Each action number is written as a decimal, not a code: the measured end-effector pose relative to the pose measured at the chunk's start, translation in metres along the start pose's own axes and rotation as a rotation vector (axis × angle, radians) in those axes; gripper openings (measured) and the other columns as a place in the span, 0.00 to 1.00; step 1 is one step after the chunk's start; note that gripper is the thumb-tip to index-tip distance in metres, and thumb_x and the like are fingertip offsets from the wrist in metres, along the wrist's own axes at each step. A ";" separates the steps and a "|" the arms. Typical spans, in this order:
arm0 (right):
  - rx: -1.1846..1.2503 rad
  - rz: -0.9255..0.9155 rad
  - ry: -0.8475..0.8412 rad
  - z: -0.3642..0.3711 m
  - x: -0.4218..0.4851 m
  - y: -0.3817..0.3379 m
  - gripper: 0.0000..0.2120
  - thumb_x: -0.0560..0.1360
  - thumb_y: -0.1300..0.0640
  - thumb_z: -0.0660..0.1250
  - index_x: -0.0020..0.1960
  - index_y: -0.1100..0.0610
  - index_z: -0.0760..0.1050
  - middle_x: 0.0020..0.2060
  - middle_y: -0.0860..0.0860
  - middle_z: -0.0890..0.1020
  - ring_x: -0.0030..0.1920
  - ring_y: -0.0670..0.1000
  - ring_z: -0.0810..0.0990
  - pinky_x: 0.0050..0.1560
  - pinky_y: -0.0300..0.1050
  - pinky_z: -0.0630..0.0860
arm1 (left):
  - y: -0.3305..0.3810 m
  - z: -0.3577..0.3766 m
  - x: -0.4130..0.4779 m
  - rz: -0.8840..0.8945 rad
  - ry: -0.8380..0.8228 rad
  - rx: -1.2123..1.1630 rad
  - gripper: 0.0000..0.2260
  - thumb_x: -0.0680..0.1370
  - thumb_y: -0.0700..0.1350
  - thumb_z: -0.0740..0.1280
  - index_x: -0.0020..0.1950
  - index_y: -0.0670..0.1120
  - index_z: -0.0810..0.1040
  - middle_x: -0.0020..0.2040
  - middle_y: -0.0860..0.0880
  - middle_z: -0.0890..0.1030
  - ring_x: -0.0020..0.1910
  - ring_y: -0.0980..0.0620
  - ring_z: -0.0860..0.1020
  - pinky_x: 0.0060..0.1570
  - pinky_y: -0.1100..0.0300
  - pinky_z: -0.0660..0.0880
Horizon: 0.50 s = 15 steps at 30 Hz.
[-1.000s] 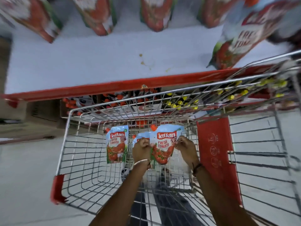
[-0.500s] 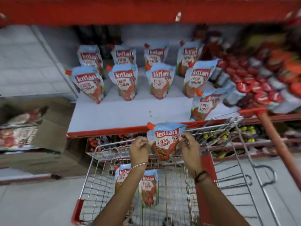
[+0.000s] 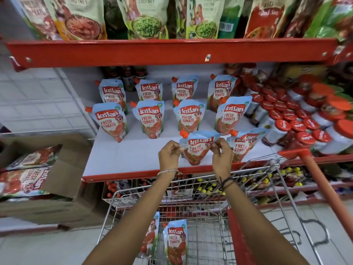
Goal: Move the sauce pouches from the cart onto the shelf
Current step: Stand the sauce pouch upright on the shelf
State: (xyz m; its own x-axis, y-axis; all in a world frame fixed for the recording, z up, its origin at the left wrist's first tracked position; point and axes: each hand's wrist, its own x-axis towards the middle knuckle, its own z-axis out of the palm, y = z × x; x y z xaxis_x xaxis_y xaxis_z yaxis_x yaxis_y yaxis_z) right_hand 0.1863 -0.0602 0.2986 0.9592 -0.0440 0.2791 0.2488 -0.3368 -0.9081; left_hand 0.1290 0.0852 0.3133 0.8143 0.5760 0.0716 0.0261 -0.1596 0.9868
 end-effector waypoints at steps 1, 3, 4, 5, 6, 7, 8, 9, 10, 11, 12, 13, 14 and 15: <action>-0.013 0.008 0.001 0.002 0.002 0.006 0.10 0.76 0.70 0.59 0.40 0.58 0.70 0.37 0.58 0.76 0.40 0.52 0.74 0.43 0.43 0.67 | -0.003 0.003 0.002 -0.005 -0.005 0.014 0.10 0.69 0.32 0.69 0.34 0.43 0.72 0.33 0.44 0.77 0.34 0.56 0.75 0.40 0.56 0.73; -0.043 0.015 0.001 0.004 0.004 0.016 0.09 0.76 0.70 0.59 0.40 0.60 0.71 0.37 0.56 0.76 0.39 0.53 0.74 0.42 0.42 0.67 | -0.009 0.007 0.003 -0.020 -0.011 0.032 0.10 0.69 0.32 0.69 0.34 0.42 0.71 0.35 0.42 0.77 0.36 0.52 0.74 0.40 0.55 0.73; -0.054 0.017 0.004 0.004 0.003 0.020 0.07 0.76 0.70 0.59 0.41 0.62 0.72 0.36 0.57 0.77 0.38 0.54 0.74 0.41 0.42 0.68 | -0.011 0.008 0.004 -0.028 -0.012 0.036 0.10 0.69 0.32 0.69 0.33 0.42 0.71 0.35 0.42 0.77 0.37 0.51 0.74 0.40 0.55 0.73; -0.062 0.022 0.003 0.005 0.003 0.023 0.07 0.76 0.69 0.59 0.41 0.64 0.72 0.36 0.58 0.77 0.38 0.55 0.75 0.40 0.43 0.68 | -0.014 0.010 0.004 -0.033 -0.012 0.037 0.11 0.69 0.32 0.69 0.33 0.43 0.70 0.35 0.42 0.77 0.37 0.50 0.74 0.39 0.56 0.73; -0.064 0.024 0.001 0.005 0.003 0.025 0.06 0.76 0.69 0.59 0.42 0.64 0.72 0.36 0.60 0.78 0.37 0.56 0.75 0.40 0.44 0.68 | -0.016 0.010 0.005 -0.029 -0.010 0.042 0.11 0.69 0.32 0.69 0.33 0.43 0.70 0.34 0.42 0.77 0.37 0.50 0.75 0.39 0.58 0.73; -0.066 0.025 -0.005 0.006 0.003 0.026 0.06 0.76 0.69 0.58 0.42 0.64 0.72 0.36 0.60 0.78 0.37 0.57 0.75 0.40 0.45 0.68 | -0.017 0.011 0.005 -0.018 -0.004 0.054 0.10 0.69 0.32 0.69 0.33 0.43 0.71 0.34 0.42 0.77 0.37 0.50 0.75 0.38 0.61 0.73; -0.070 0.027 -0.015 0.007 0.003 0.025 0.06 0.76 0.68 0.58 0.42 0.64 0.71 0.36 0.60 0.77 0.36 0.58 0.75 0.39 0.45 0.69 | -0.017 0.011 0.006 -0.005 0.003 0.070 0.09 0.69 0.32 0.69 0.34 0.42 0.71 0.34 0.42 0.77 0.37 0.50 0.75 0.36 0.65 0.72; -0.071 0.028 -0.024 0.009 0.003 0.025 0.06 0.76 0.68 0.58 0.42 0.64 0.71 0.36 0.59 0.77 0.37 0.60 0.76 0.39 0.46 0.69 | -0.018 0.010 0.007 0.007 0.012 0.084 0.08 0.70 0.32 0.69 0.34 0.41 0.72 0.35 0.42 0.77 0.37 0.50 0.75 0.35 0.70 0.71; -0.072 0.030 -0.031 0.010 0.002 0.025 0.06 0.76 0.67 0.58 0.42 0.64 0.71 0.36 0.59 0.77 0.37 0.61 0.76 0.39 0.47 0.70 | -0.018 0.010 0.008 0.017 0.021 0.089 0.07 0.70 0.32 0.69 0.35 0.40 0.73 0.35 0.42 0.78 0.37 0.50 0.75 0.33 0.74 0.70; -0.071 0.027 -0.033 0.011 0.002 0.024 0.06 0.77 0.67 0.58 0.42 0.64 0.71 0.36 0.60 0.78 0.38 0.61 0.76 0.39 0.47 0.71 | -0.019 0.009 0.008 0.022 0.028 0.084 0.06 0.70 0.32 0.69 0.36 0.39 0.73 0.35 0.43 0.78 0.37 0.50 0.75 0.33 0.76 0.69; -0.069 0.027 -0.031 0.011 0.001 0.023 0.05 0.77 0.67 0.59 0.43 0.64 0.72 0.38 0.60 0.79 0.38 0.60 0.76 0.39 0.49 0.72 | -0.020 0.009 0.008 0.023 0.029 0.074 0.06 0.70 0.32 0.69 0.36 0.39 0.73 0.35 0.43 0.78 0.37 0.51 0.75 0.32 0.77 0.69; -0.067 0.032 -0.029 0.011 0.000 0.022 0.05 0.77 0.66 0.59 0.45 0.65 0.73 0.40 0.61 0.80 0.39 0.58 0.77 0.40 0.49 0.72 | -0.020 0.009 0.008 0.021 0.025 0.062 0.06 0.70 0.33 0.69 0.37 0.40 0.74 0.36 0.43 0.78 0.37 0.51 0.75 0.33 0.78 0.70; -0.061 0.040 -0.027 0.010 -0.001 0.021 0.05 0.77 0.66 0.60 0.46 0.65 0.74 0.42 0.62 0.81 0.40 0.56 0.77 0.41 0.48 0.72 | -0.021 0.009 0.008 0.019 0.018 0.053 0.05 0.71 0.33 0.69 0.37 0.39 0.74 0.37 0.43 0.78 0.38 0.51 0.76 0.33 0.78 0.70; -0.052 0.050 -0.029 0.009 -0.002 0.021 0.05 0.77 0.66 0.60 0.49 0.65 0.75 0.44 0.62 0.82 0.42 0.55 0.77 0.43 0.46 0.71 | -0.022 0.009 0.008 0.015 0.010 0.051 0.04 0.71 0.34 0.69 0.39 0.38 0.75 0.38 0.43 0.79 0.39 0.51 0.76 0.34 0.77 0.71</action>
State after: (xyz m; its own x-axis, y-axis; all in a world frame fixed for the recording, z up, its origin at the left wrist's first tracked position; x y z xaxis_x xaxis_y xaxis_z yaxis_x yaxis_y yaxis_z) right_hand 0.1907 -0.0586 0.2763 0.9740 -0.0353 0.2238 0.1936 -0.3834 -0.9031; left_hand 0.1400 0.0862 0.2911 0.8087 0.5815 0.0882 0.0437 -0.2090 0.9769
